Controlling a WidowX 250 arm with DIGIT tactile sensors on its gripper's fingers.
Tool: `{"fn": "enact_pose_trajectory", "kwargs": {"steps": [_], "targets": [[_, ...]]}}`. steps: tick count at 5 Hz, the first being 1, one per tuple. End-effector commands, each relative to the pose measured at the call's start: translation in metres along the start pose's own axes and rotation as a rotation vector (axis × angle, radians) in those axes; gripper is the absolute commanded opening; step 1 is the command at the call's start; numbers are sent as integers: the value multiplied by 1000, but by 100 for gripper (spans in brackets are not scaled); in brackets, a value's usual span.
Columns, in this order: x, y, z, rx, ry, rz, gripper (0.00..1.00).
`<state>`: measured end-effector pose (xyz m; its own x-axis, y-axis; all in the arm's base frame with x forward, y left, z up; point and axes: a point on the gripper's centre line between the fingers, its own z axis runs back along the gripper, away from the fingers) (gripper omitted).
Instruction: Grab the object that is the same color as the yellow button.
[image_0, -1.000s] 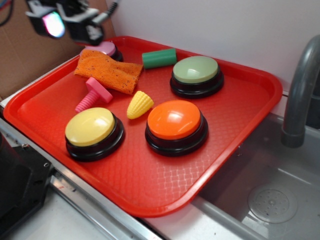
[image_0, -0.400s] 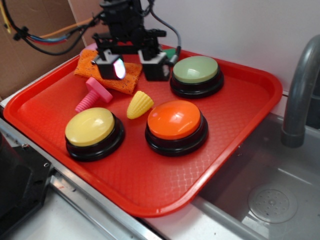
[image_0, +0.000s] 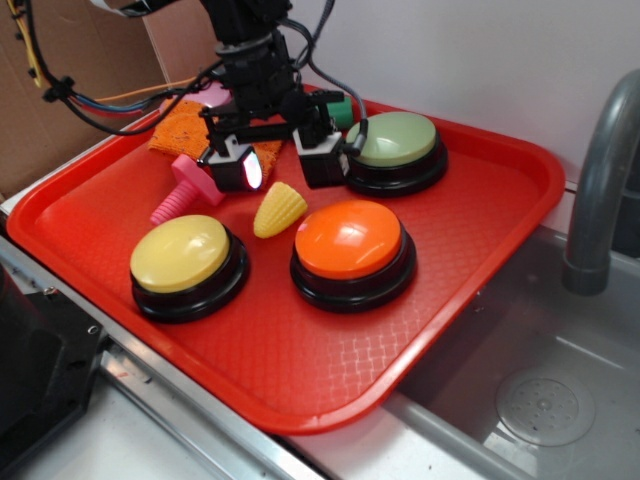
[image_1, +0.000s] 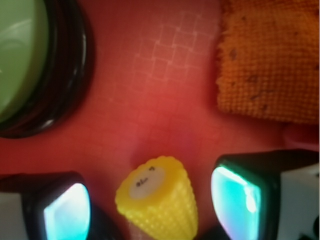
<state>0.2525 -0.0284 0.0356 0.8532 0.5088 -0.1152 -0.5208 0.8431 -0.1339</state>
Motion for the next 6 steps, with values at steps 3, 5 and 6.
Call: {"fn": "enact_pose_trajectory", "kwargs": {"steps": [3,5,6], "targets": [[-1,-1,-5,18,-27,-38,0],[-4,0,50,111,-100,-322,0],[-10,-2,97,108,-178,-358,0]]}}
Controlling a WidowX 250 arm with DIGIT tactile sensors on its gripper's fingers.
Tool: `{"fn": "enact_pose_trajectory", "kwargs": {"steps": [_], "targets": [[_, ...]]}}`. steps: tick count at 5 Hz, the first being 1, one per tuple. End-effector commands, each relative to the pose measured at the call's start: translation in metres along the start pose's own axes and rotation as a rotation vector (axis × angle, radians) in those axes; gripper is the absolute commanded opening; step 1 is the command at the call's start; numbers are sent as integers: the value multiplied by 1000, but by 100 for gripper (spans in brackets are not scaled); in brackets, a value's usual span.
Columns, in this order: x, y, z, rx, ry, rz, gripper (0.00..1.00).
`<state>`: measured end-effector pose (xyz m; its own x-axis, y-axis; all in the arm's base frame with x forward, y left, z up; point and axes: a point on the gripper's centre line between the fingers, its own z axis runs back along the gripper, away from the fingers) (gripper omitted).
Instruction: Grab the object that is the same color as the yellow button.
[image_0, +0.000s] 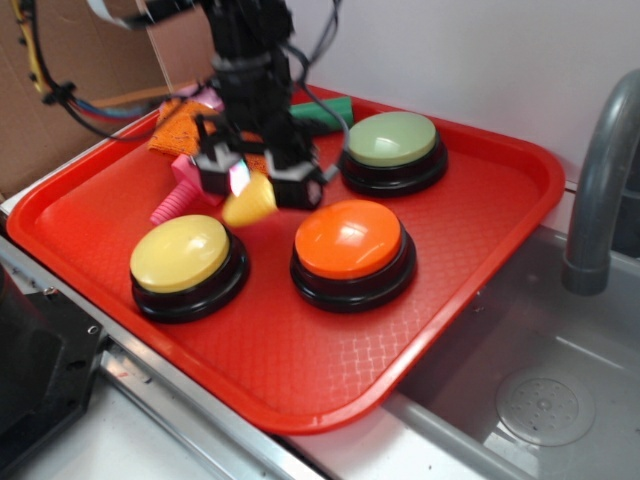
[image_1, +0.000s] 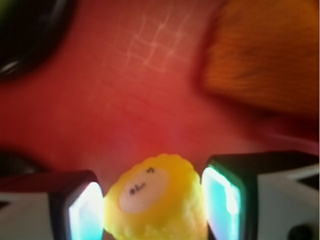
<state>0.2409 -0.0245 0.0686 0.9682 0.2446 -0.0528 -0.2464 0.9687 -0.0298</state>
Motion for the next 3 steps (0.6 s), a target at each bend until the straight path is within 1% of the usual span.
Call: {"fn": "enact_pose_trajectory", "kwargs": {"steps": [1,2,3], "targets": [[4,8,107,-17,-146,-131,0],[1,17,124,-30,-188,-116,0],[-3,32,113,30,-99,-75,0]]}}
